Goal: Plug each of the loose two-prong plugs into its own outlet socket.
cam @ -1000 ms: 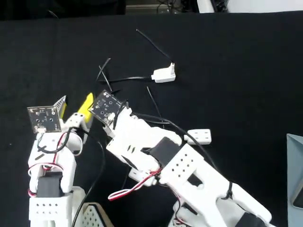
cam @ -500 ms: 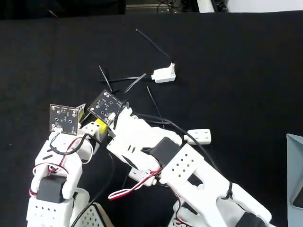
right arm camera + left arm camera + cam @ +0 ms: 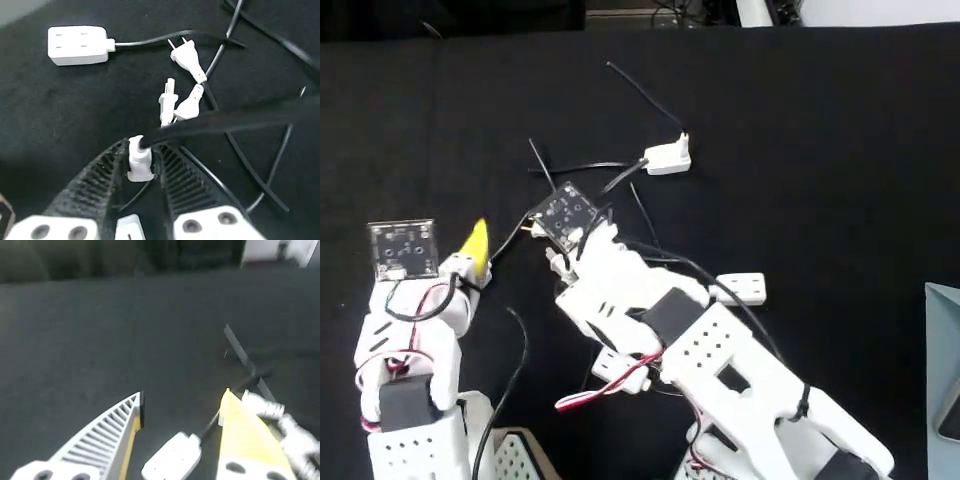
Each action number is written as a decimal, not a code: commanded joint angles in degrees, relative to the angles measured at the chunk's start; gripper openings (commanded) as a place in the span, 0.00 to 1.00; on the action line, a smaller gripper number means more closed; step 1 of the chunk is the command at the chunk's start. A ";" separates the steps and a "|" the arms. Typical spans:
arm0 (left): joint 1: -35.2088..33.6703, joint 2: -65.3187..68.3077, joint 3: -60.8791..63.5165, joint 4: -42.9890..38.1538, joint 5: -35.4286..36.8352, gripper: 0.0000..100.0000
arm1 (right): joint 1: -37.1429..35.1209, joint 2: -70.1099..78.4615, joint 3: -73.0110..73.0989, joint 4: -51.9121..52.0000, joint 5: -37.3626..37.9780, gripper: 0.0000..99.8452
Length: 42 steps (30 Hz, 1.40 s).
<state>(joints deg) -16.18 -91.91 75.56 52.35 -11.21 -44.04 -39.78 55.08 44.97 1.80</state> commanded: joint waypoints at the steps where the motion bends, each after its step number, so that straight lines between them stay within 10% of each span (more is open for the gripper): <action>1: -2.33 3.87 -3.30 3.96 -6.33 0.26 | -0.88 -0.57 1.80 -5.10 -0.79 0.01; 24: -6.73 60.84 -26.42 4.40 -31.47 0.26 | -0.88 -0.57 3.65 -6.51 -0.79 0.01; 42: -6.55 86.07 -38.37 -2.02 -32.44 0.26 | -0.70 -0.57 3.74 -6.51 -0.79 0.01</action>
<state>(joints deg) -22.59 -6.73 40.48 51.91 -43.12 -44.57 -39.78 59.12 39.60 1.45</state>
